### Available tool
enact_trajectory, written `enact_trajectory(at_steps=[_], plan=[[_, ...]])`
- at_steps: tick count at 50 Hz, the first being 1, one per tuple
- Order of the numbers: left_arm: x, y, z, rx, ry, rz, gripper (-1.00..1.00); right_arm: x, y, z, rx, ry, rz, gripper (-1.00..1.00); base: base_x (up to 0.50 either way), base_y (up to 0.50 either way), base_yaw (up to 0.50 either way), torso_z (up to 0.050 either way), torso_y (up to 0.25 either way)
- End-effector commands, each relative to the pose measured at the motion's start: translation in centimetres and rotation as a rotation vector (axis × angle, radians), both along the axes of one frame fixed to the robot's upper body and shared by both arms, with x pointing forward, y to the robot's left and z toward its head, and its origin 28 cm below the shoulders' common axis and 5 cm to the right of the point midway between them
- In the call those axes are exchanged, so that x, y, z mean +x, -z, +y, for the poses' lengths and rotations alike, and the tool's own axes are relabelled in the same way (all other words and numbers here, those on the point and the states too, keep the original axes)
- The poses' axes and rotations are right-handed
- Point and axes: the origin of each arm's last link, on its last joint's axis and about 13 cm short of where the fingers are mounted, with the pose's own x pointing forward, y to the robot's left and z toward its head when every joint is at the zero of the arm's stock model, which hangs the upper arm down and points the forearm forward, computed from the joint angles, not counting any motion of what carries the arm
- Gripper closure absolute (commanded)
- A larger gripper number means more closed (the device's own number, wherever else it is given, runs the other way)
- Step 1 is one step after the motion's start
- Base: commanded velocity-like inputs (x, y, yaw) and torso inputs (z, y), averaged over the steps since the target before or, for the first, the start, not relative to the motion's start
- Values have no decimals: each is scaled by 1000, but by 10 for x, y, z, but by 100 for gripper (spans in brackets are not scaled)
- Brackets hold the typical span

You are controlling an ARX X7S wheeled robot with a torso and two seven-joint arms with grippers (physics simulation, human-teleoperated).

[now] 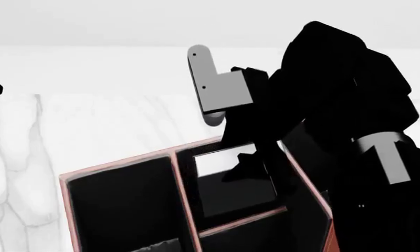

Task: Pick up the book and place it in the front compartment of the caddy.

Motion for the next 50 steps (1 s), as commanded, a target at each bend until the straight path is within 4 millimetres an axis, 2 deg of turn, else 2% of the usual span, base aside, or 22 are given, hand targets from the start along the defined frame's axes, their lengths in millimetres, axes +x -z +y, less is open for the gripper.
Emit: enact_trajectory(at_steps=[1, 50], plan=[[0, 0, 0, 0, 0, -1, -100, 0, 0, 2, 38, 1, -24, 100, 0, 0, 0, 0, 0], [0, 2, 2, 0, -2, 2, -100, 1, 22, 8, 28, 40, -25, 100, 0, 0, 0, 0, 1]])
